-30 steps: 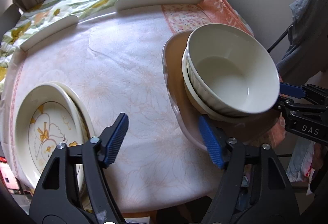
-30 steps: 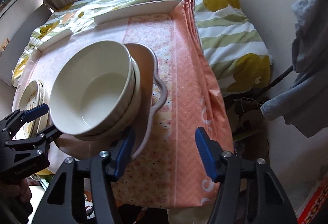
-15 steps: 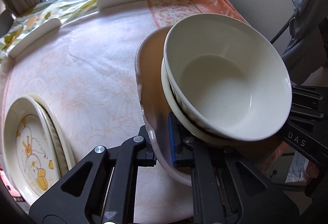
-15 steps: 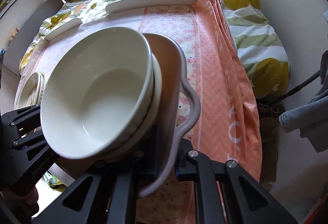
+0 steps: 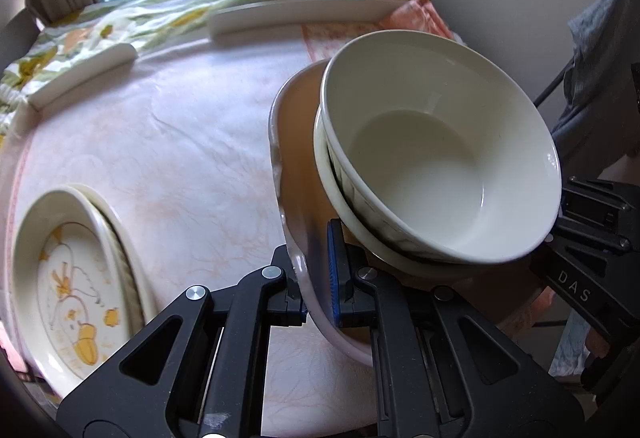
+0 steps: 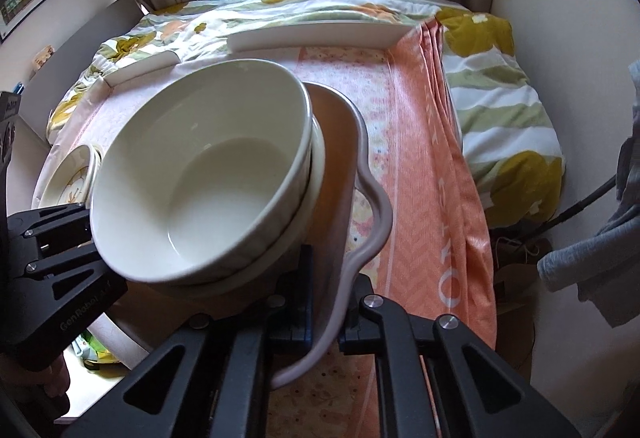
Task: Organize plates and bowls
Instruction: 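Carry the pink basin with both tools onto the plate stack and release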
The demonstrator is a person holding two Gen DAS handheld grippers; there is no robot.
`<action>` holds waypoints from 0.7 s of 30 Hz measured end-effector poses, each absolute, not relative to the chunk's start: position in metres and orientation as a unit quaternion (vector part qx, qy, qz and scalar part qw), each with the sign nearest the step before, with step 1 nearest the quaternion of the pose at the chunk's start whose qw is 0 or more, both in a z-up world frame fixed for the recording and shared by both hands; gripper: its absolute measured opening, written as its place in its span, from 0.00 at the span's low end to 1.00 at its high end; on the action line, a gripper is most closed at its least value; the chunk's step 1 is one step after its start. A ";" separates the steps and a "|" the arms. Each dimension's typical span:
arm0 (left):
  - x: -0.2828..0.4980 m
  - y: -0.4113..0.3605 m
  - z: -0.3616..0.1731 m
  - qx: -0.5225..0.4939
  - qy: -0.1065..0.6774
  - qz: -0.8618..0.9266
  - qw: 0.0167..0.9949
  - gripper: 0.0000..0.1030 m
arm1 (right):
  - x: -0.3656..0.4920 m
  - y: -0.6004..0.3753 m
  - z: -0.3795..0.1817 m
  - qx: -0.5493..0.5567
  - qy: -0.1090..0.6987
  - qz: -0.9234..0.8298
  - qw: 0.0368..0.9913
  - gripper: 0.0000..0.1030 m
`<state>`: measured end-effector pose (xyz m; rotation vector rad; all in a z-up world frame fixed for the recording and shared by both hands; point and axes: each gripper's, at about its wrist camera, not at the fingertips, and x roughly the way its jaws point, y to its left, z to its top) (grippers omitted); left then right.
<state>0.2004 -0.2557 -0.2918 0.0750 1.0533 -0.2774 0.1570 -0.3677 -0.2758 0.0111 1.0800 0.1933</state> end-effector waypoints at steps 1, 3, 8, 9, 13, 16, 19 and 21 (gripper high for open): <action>0.201 -0.253 -0.285 0.034 0.497 -0.128 0.858 0.06 | 0.158 -0.367 -0.272 0.004 0.510 0.094 0.855 0.08; 0.200 -0.246 -0.270 0.032 0.486 -0.121 0.865 0.06 | 0.158 -0.362 -0.262 0.002 0.503 0.100 0.859 0.08; 0.196 -0.221 -0.232 0.027 0.463 -0.108 0.879 0.05 | 0.160 -0.341 -0.227 -0.012 0.480 0.113 0.870 0.08; 0.194 -0.214 -0.225 0.025 0.458 -0.105 0.882 0.05 | 0.160 -0.334 -0.220 -0.015 0.476 0.115 0.872 0.08; 0.185 -0.180 -0.203 0.015 0.447 -0.095 0.889 0.05 | 0.159 -0.307 -0.198 -0.024 0.462 0.126 0.877 0.08; 0.178 -0.149 -0.195 0.017 0.445 -0.088 0.891 0.05 | 0.155 -0.281 -0.189 -0.025 0.458 0.131 0.879 0.08; 0.169 -0.116 -0.193 0.020 0.450 -0.079 0.889 0.05 | 0.151 -0.249 -0.187 -0.024 0.461 0.140 0.876 0.08; 0.165 -0.095 -0.194 0.021 0.456 -0.073 0.887 0.05 | 0.148 -0.230 -0.190 -0.022 0.464 0.146 0.873 0.08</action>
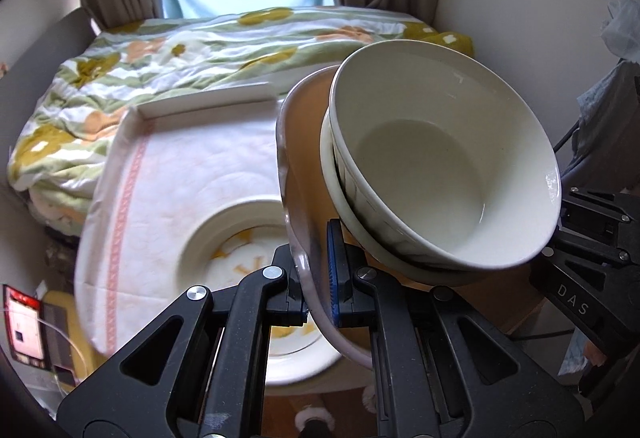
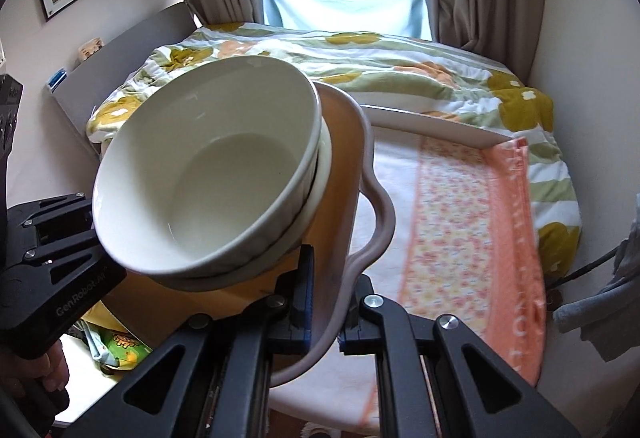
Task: Organize plates and bowls
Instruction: 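Carry the pink basin with both tools onto the plate stack and release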
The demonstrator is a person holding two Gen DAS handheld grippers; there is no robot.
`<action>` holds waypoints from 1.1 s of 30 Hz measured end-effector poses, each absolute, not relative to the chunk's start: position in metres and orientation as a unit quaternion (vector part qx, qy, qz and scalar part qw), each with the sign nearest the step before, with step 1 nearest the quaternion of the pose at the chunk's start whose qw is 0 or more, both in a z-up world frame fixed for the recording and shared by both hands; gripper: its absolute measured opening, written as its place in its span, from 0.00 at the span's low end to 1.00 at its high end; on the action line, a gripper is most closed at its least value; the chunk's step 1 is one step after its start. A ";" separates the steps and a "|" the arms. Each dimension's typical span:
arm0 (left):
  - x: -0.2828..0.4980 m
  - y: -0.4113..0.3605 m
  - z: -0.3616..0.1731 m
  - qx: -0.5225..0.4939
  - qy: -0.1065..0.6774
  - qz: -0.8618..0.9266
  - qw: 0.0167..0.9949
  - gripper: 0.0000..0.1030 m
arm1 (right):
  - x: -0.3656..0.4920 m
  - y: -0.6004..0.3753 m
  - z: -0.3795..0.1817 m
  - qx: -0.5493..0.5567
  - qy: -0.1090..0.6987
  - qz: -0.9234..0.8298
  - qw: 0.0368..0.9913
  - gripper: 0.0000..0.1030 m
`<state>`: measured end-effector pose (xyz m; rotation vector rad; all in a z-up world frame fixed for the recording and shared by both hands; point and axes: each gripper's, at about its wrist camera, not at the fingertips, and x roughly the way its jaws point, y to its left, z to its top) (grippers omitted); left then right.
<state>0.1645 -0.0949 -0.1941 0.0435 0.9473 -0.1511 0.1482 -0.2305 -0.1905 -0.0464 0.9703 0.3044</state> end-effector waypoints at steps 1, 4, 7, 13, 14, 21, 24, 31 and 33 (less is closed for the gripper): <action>0.162 -0.083 -0.196 0.022 0.459 -0.071 0.885 0.05 | 0.146 -0.220 -0.193 -0.020 0.467 0.148 0.872 0.08; 0.155 -0.055 -0.203 0.028 0.466 -0.067 0.882 0.05 | 0.143 -0.190 -0.201 -0.014 0.475 0.152 0.867 0.08; 0.152 -0.032 -0.215 0.028 0.475 -0.066 0.877 0.05 | 0.140 -0.164 -0.212 -0.011 0.483 0.152 0.862 0.08; 0.152 0.002 -0.243 0.028 0.491 -0.075 0.867 0.05 | 0.134 -0.125 -0.236 -0.008 0.499 0.142 0.855 0.08; 0.153 0.006 -0.248 0.026 0.493 -0.077 0.866 0.05 | 0.134 -0.120 -0.240 -0.007 0.501 0.139 0.854 0.08; 0.161 0.021 -0.275 0.020 0.500 -0.096 0.860 0.05 | 0.133 -0.104 -0.261 -0.009 0.510 0.120 0.852 0.08; 0.160 0.021 -0.282 0.019 0.501 -0.103 0.859 0.05 | 0.134 -0.105 -0.266 -0.009 0.513 0.112 0.851 0.08; 0.159 0.018 -0.291 0.019 0.498 -0.108 0.860 0.05 | 0.134 -0.107 -0.276 -0.005 0.515 0.104 0.851 0.08; 0.158 0.019 -0.291 0.018 0.497 -0.108 0.861 0.05 | 0.134 -0.107 -0.277 -0.005 0.512 0.104 0.853 0.08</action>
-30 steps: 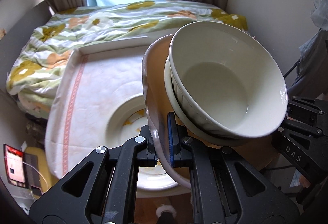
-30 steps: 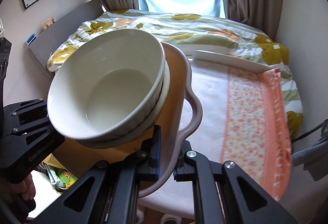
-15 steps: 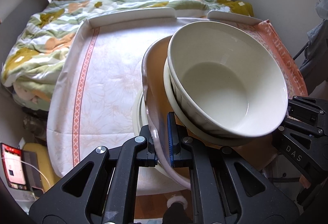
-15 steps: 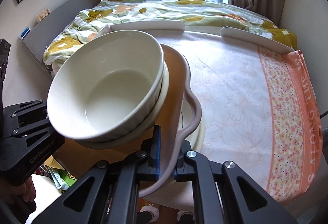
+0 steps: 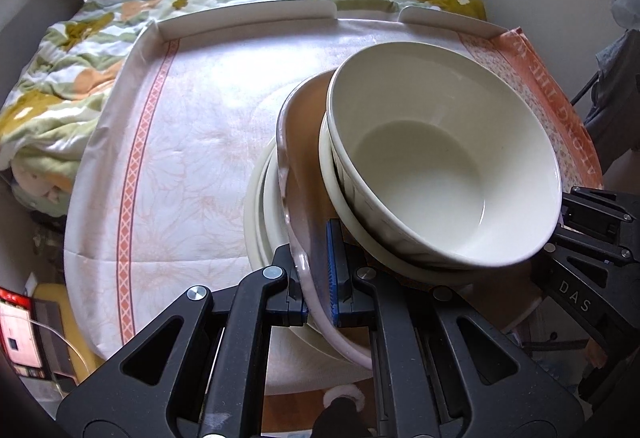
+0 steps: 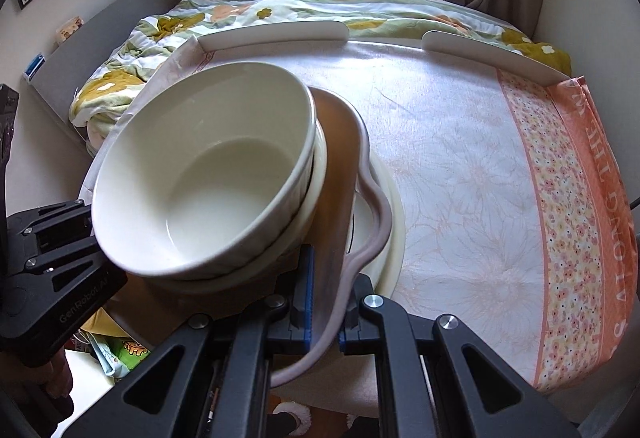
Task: Organize plates and bowls
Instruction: 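Carry the pink basin with both tools onto the plate stack and release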
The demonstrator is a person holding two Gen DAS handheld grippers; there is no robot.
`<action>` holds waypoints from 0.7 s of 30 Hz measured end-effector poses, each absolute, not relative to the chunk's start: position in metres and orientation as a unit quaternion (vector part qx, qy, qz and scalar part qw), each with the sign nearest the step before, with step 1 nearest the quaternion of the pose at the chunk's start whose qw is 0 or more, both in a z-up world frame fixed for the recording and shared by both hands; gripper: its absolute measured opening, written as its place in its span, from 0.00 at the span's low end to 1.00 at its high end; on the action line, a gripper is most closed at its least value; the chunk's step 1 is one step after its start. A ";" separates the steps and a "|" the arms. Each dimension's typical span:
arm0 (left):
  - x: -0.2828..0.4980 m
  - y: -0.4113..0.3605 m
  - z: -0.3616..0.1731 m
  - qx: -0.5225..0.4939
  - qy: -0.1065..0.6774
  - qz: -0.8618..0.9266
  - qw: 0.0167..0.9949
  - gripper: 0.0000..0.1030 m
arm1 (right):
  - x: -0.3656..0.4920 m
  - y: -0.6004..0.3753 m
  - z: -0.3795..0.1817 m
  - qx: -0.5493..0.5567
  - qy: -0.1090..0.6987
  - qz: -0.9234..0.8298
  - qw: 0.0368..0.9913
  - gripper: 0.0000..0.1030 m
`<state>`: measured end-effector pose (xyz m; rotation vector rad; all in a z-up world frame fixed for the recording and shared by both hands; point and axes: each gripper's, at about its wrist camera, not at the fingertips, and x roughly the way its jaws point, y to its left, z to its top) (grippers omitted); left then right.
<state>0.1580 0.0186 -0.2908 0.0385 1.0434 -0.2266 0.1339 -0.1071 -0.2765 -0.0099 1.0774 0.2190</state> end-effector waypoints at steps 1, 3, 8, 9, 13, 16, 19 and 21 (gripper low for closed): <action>0.157 0.019 -0.291 0.018 0.496 -0.108 0.861 0.05 | 0.134 -0.107 -0.277 -0.005 0.511 0.104 0.853 0.08; 0.156 0.018 -0.290 0.020 0.496 -0.107 0.862 0.05 | 0.134 -0.106 -0.277 -0.005 0.512 0.103 0.853 0.08; 0.155 0.017 -0.290 0.024 0.497 -0.106 0.861 0.05 | 0.135 -0.106 -0.277 -0.007 0.516 0.101 0.851 0.08; 0.155 0.017 -0.290 0.025 0.498 -0.106 0.861 0.05 | 0.135 -0.106 -0.276 -0.007 0.517 0.100 0.850 0.08; 0.155 0.016 -0.291 0.025 0.500 -0.099 0.860 0.06 | 0.135 -0.107 -0.276 -0.004 0.517 0.099 0.850 0.08; 0.155 0.015 -0.290 0.028 0.503 -0.093 0.859 0.08 | 0.135 -0.108 -0.275 0.003 0.517 0.093 0.851 0.08; 0.154 0.016 -0.288 0.025 0.503 -0.089 0.859 0.08 | 0.136 -0.108 -0.275 0.008 0.520 0.087 0.850 0.08; 0.153 0.016 -0.285 0.024 0.502 -0.087 0.860 0.08 | 0.135 -0.108 -0.274 0.013 0.522 0.084 0.849 0.08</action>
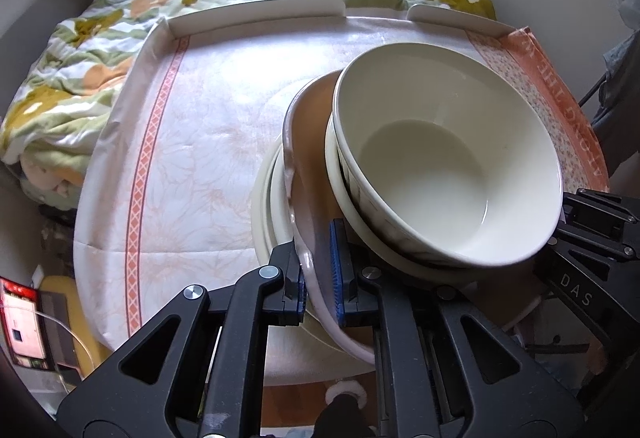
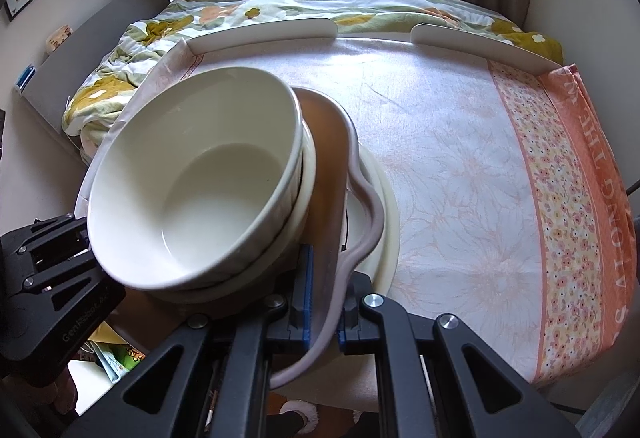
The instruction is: Organize plates and bowls
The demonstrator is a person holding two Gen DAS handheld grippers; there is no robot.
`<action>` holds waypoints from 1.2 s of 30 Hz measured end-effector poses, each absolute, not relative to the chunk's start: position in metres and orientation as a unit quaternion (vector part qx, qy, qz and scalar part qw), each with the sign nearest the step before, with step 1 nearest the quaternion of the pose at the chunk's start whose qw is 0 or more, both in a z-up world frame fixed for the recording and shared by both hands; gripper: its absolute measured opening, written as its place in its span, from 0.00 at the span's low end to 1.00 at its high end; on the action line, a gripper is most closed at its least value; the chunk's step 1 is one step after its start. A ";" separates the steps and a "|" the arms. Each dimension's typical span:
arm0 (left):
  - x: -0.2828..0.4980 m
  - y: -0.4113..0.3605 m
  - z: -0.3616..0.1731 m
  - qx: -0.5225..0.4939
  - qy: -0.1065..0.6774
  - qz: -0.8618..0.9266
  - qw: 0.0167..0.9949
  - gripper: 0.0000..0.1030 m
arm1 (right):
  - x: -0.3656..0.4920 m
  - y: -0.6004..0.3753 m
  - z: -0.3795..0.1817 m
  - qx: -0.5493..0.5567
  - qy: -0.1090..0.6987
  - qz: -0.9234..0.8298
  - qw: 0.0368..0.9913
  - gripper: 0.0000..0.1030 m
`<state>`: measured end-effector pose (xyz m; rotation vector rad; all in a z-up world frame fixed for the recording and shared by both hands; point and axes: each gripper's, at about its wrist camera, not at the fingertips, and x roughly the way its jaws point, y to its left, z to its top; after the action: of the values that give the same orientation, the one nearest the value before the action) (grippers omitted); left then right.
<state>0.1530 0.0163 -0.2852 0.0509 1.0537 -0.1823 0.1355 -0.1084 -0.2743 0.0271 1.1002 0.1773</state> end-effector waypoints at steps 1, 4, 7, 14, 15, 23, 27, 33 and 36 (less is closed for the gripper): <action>0.153 0.016 -0.284 0.026 0.502 -0.087 0.860 0.09 | 0.135 -0.109 -0.274 0.017 0.523 0.084 0.848 0.08; 0.152 0.017 -0.282 0.027 0.501 -0.086 0.861 0.09 | 0.134 -0.110 -0.270 0.020 0.518 0.075 0.852 0.09; 0.151 0.018 -0.280 0.028 0.500 -0.083 0.861 0.11 | 0.132 -0.112 -0.261 0.022 0.513 0.065 0.856 0.09; 0.142 0.024 -0.258 0.044 0.486 -0.069 0.870 0.27 | 0.124 -0.117 -0.252 0.046 0.517 0.052 0.853 0.09; 0.141 0.027 -0.256 0.042 0.485 -0.068 0.871 0.29 | 0.122 -0.119 -0.250 0.052 0.517 0.050 0.853 0.09; 0.113 0.037 -0.217 0.032 0.458 -0.069 0.886 0.32 | 0.094 -0.127 -0.220 0.078 0.492 0.039 0.866 0.09; 0.091 0.042 -0.165 0.011 0.424 -0.065 0.903 0.32 | 0.077 -0.132 -0.176 0.067 0.460 0.044 0.885 0.09; 0.053 0.043 -0.067 -0.007 0.344 -0.042 0.938 0.44 | 0.039 -0.138 -0.076 0.023 0.366 0.048 0.929 0.09; 0.030 0.041 -0.027 -0.008 0.302 -0.037 0.953 0.62 | 0.021 -0.142 -0.039 0.013 0.332 0.040 0.942 0.12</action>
<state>0.0302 0.0412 -0.0268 -0.0155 0.6136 -0.0745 0.0208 -0.1424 -0.0385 0.0255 0.6763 0.0817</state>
